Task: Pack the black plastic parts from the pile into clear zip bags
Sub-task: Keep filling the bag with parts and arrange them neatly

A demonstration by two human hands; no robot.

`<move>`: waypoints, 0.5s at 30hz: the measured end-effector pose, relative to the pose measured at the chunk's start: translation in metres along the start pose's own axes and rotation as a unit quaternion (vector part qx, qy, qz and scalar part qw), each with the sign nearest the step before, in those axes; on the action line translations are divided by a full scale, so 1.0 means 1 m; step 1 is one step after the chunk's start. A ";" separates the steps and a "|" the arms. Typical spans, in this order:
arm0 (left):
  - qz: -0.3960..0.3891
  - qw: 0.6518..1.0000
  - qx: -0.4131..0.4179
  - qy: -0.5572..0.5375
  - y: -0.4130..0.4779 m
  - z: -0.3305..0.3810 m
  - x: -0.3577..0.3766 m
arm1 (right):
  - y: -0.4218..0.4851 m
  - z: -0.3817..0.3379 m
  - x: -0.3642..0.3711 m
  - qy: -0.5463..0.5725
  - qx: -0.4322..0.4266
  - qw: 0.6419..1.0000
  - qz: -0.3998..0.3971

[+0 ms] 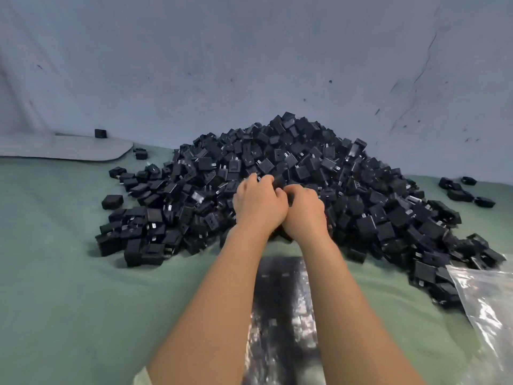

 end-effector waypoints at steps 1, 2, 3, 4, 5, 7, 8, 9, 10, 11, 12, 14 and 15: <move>0.017 0.999 -0.004 0.030 0.019 -0.006 0.008 | 0.018 0.003 0.008 -0.003 0.003 1.000 0.020; 0.021 0.998 -0.014 0.065 0.034 -0.014 0.016 | 0.034 0.008 0.016 -0.027 0.005 0.999 0.025; 0.010 0.995 -0.028 0.099 0.046 -0.024 0.026 | 0.047 0.014 0.024 -0.064 0.010 0.998 0.010; -0.016 0.991 -0.042 0.129 0.054 -0.034 0.036 | 0.056 0.020 0.032 -0.101 0.019 0.994 -0.020; -0.051 0.986 -0.054 0.150 0.059 -0.043 0.045 | 0.061 0.025 0.039 -0.133 0.025 0.989 -0.055; -0.103 0.980 -0.046 0.166 0.059 -0.054 0.055 | 0.062 0.033 0.046 -0.173 0.009 0.979 -0.105; -0.116 0.978 -0.027 0.172 0.056 -0.056 0.057 | 0.060 0.035 0.045 -0.185 -0.005 0.976 -0.118; -0.124 0.975 -0.005 0.183 0.049 -0.057 0.056 | 0.055 0.037 0.042 -0.196 -0.018 0.972 -0.129; -0.130 0.971 0.014 0.198 0.040 -0.058 0.054 | 0.048 0.039 0.037 -0.201 -0.026 0.969 -0.139; -0.141 0.967 0.028 0.212 0.031 -0.058 0.050 | 0.041 0.042 0.029 -0.198 -0.027 0.969 -0.148; -0.156 0.962 0.035 0.222 0.023 -0.058 0.046 | 0.033 0.046 0.019 -0.188 -0.022 0.969 -0.158; -0.192 0.954 0.035 0.227 0.012 -0.061 0.035 | 0.020 0.056 0.000 -0.168 -0.002 0.969 -0.180; -0.197 0.953 0.031 0.229 0.009 -0.061 0.028 | 0.013 0.060 -0.011 -0.162 0.013 0.970 -0.183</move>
Point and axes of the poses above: each hand's wrist, its own y-axis towards the middle knuckle, its own x-axis out of the palm, z = x × y, the point moved 3 cm from there along y, towards the middle knuckle, and after that the axes turned 12 degrees about z, right-handed, at the moved point
